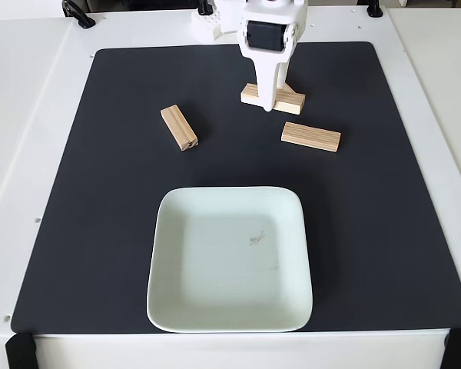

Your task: Pick up the wooden block and place them on the plate.

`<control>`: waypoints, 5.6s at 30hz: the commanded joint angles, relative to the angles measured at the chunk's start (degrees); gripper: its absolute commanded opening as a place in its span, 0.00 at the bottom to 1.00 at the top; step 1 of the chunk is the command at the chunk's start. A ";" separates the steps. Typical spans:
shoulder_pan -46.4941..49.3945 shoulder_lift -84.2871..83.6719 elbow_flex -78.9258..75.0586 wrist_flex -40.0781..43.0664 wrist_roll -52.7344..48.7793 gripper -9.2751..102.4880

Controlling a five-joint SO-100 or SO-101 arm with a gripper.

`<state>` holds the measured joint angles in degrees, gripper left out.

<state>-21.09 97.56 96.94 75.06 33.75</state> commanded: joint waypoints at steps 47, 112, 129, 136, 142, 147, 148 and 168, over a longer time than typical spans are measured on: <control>11.87 -70.75 -89.12 -24.17 -37.09 0.08; 5.80 -6.77 -23.03 -23.82 -31.55 0.07; 6.42 36.65 12.30 0.97 -23.73 0.08; 18.81 37.53 11.25 4.22 -16.96 0.08; 29.27 26.81 5.10 4.75 -16.79 0.08; 32.78 10.46 -8.44 4.83 -10.46 0.08; 32.96 6.94 -11.07 4.83 -9.14 0.08; 32.52 -27.07 -21.27 8.17 3.69 0.08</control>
<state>11.78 69.87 76.29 85.34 37.00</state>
